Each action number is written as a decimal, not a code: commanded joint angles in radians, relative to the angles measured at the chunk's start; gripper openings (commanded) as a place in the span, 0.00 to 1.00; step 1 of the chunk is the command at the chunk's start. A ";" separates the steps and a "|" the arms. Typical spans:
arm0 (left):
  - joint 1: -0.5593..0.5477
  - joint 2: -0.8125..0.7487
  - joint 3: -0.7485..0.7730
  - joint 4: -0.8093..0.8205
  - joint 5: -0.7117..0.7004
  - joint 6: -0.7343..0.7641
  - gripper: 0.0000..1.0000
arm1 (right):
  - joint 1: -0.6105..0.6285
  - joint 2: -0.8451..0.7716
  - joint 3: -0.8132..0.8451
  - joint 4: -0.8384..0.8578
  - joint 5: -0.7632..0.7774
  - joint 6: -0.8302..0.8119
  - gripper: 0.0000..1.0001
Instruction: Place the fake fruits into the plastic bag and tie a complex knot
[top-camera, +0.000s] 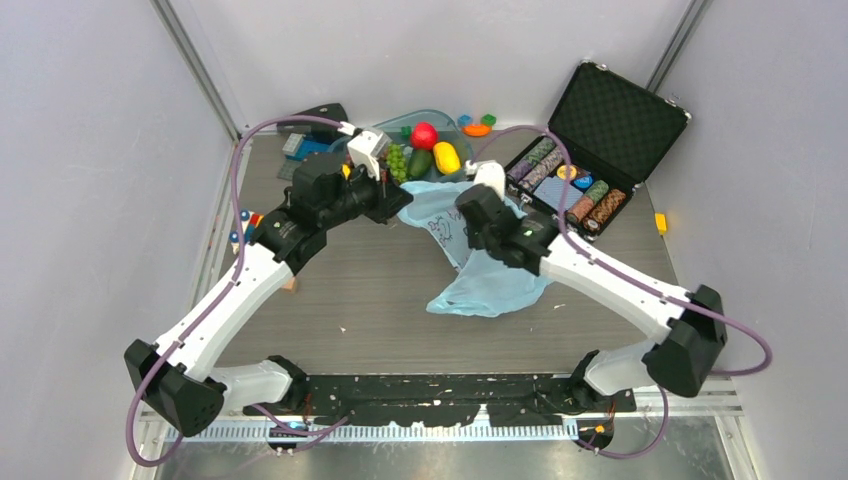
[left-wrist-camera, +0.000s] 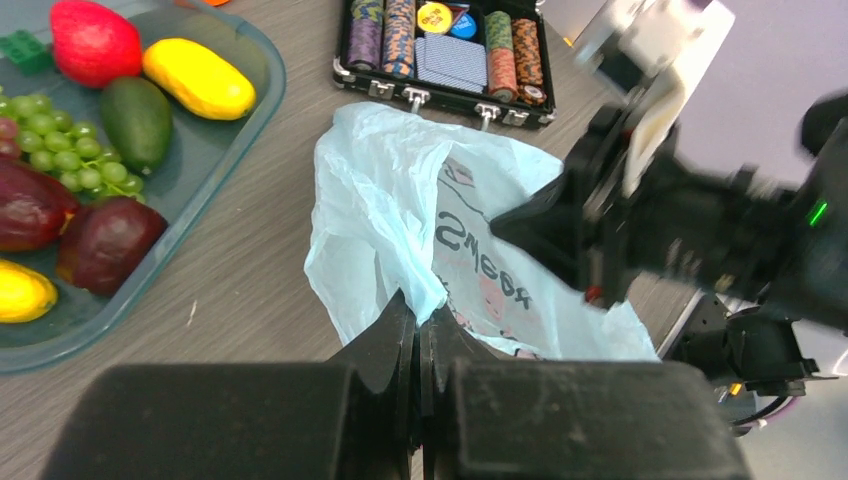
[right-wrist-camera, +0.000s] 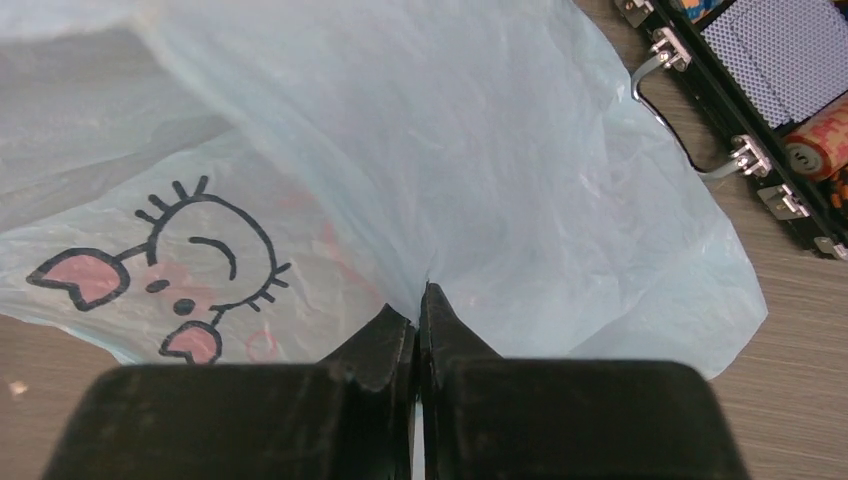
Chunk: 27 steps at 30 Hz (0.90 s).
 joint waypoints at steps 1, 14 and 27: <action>0.006 0.002 0.064 -0.040 -0.055 0.070 0.00 | -0.137 -0.119 0.068 -0.042 -0.285 -0.032 0.05; 0.006 -0.056 0.226 -0.199 0.176 0.174 0.99 | -0.378 -0.212 0.138 -0.168 -0.526 -0.062 0.05; 0.136 -0.056 0.321 -0.298 -0.083 0.130 0.99 | -0.453 -0.238 0.139 -0.164 -0.547 -0.048 0.05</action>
